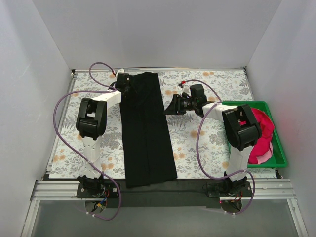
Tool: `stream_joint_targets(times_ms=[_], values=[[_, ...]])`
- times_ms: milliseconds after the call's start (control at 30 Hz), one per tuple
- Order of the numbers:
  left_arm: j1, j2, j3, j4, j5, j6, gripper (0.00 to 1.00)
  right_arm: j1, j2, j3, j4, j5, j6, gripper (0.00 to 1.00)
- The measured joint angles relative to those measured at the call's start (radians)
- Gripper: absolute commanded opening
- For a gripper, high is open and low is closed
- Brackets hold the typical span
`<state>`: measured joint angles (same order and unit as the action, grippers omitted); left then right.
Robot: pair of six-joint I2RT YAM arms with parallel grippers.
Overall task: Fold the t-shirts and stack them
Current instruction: Fold the tshirt
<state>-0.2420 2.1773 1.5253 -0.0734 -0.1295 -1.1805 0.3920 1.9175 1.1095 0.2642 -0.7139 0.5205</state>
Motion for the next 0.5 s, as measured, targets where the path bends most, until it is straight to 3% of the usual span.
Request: stream_joint_targets(times_ms=[500], values=[[-0.024, 0.011, 0.012, 0.03, 0.044, 0.02, 0.28, 0.0, 0.0, 0.0, -0.017, 0.0, -0.013, 0.47]])
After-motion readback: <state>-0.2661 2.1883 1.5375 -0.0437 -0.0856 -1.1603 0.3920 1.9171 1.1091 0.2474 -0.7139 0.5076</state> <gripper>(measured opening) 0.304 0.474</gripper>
